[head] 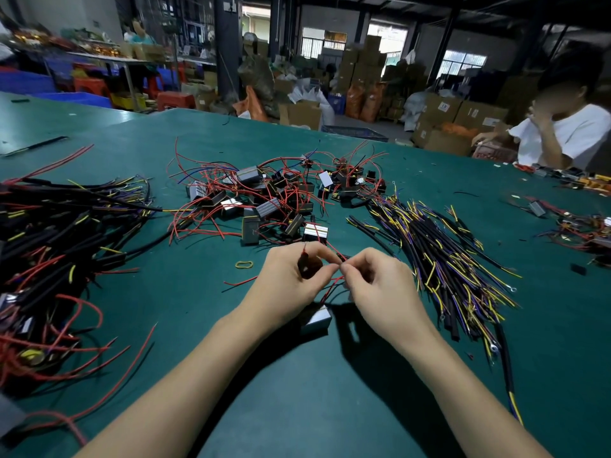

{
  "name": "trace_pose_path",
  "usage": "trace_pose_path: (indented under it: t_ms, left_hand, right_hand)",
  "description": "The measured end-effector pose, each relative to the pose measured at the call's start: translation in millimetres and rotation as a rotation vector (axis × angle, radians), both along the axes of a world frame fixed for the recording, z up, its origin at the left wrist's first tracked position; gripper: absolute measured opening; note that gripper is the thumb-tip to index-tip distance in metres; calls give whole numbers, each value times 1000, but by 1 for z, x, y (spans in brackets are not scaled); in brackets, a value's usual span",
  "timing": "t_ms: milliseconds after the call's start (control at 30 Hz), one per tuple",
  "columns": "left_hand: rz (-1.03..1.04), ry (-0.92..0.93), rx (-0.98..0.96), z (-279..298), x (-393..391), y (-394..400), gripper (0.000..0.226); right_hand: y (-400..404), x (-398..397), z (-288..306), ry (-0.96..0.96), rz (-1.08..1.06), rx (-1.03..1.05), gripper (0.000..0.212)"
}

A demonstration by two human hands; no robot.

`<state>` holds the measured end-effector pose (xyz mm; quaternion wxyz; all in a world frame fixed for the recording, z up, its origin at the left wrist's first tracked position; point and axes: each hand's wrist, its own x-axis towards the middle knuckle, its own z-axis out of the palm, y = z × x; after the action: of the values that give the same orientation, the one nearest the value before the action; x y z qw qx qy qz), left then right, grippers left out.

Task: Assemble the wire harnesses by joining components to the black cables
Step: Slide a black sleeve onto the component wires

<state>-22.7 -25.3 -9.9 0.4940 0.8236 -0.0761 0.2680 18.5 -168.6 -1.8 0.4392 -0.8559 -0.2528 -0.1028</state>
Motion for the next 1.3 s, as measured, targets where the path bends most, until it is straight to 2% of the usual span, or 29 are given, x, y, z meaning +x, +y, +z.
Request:
trace_pose_path:
  t_ms: [67,133,167,200,233,267,333,400,467,567,633,700,833,867,900,933,967,1067,1100,1167,1233,1300]
  left_hand:
    - [2,-40,75,-1,2,2,5]
    - [-13,-83,137,-1,2,0,5]
    - [-15,-91,143,-1,1,-2,6]
    - [-10,-78,125,-1,2,-3,6]
    - [3,-49,95,-1,2,-3,7]
    - [20,-11,64,0,2,-3,8]
    - [27,70,9,2,1,1,11]
    - [11,129,-38,5,0,3,12]
    - [-1,164,-66,6,-1,2,13]
    - [0,184,-71,5,0,1,13]
    - [6,146,-64,2,1,1,12]
    - [22,61,-29,0,1,0,8]
    - [24,-145,189,-2,1,-1,4]
    - [29,-168,231,-3,1,-2,2]
    - [40,-159,233,-4,1,-2,2]
    - [53,-125,192,-5,0,-3,3]
    - [65,-78,127,-5,0,-3,5]
    - [84,73,-65,-2,1,-2,12]
    - [72,109,-113,-1,1,0,12]
    - [36,145,-176,1,1,1,12]
    - [17,163,-208,2,1,1,12]
    - [7,165,-211,2,2,0,11]
  right_hand:
    - [0,2,5,331,9,128,25]
    - [-1,3,10,715,78,385,24]
    - [-2,3,11,843,99,476,21]
    - [-3,3,11,881,115,504,17]
    - [-2,3,9,802,125,459,15]
    - [-1,3,6,620,123,364,13]
    - [-1,1,1,139,96,151,9]
    - [-3,1,-3,-187,129,-18,10]
    - [-5,2,-7,-330,133,-110,8]
    - [-7,3,-6,-331,105,-58,5]
    - [-2,0,-4,-168,48,17,11]
    - [4,-1,1,165,-3,131,17]
    - [-2,6,16,1257,148,703,11]
    - [-5,5,19,1384,187,783,8]
    - [-7,5,19,1387,202,776,4]
    - [-6,5,16,1267,187,674,3]
    - [-3,5,11,1047,144,517,7]
    - [5,-2,3,245,31,114,9]
    - [5,-4,0,54,47,31,7]
    - [1,-5,-3,-178,79,-103,5]
    - [-2,-5,-3,-316,69,-219,6]
    - [-2,-6,-1,-287,49,-199,11]
